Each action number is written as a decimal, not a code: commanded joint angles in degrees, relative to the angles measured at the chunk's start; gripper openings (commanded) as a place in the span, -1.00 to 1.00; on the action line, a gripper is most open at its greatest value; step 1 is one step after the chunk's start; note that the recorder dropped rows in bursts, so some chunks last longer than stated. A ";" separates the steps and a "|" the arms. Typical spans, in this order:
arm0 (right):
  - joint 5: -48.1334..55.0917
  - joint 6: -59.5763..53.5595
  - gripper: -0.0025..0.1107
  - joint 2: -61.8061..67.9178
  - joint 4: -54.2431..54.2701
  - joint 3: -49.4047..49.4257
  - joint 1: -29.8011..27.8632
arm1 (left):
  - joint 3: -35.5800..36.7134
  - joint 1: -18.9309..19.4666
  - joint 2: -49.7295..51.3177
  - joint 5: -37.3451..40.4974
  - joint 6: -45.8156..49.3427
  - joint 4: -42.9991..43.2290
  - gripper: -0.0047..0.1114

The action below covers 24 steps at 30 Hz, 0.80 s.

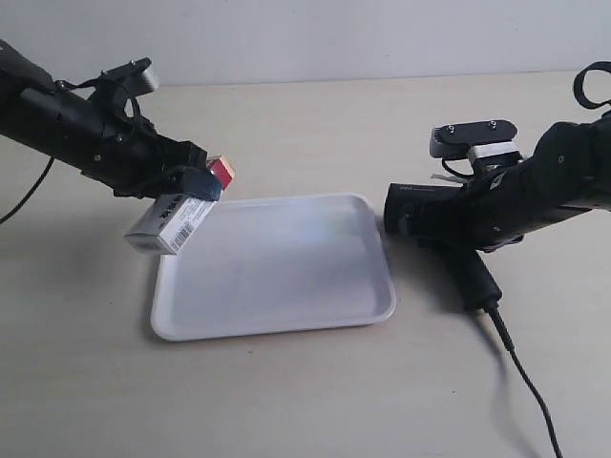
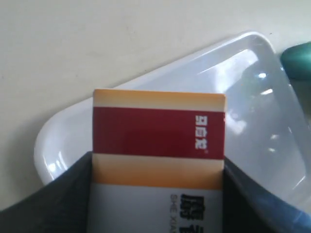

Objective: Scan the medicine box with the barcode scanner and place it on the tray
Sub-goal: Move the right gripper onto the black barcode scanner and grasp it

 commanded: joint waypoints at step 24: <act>18.13 47.40 -0.96 -13.16 -50.43 -0.36 14.43 | -6.39 -12.00 0.65 -3.64 -51.13 50.16 -0.89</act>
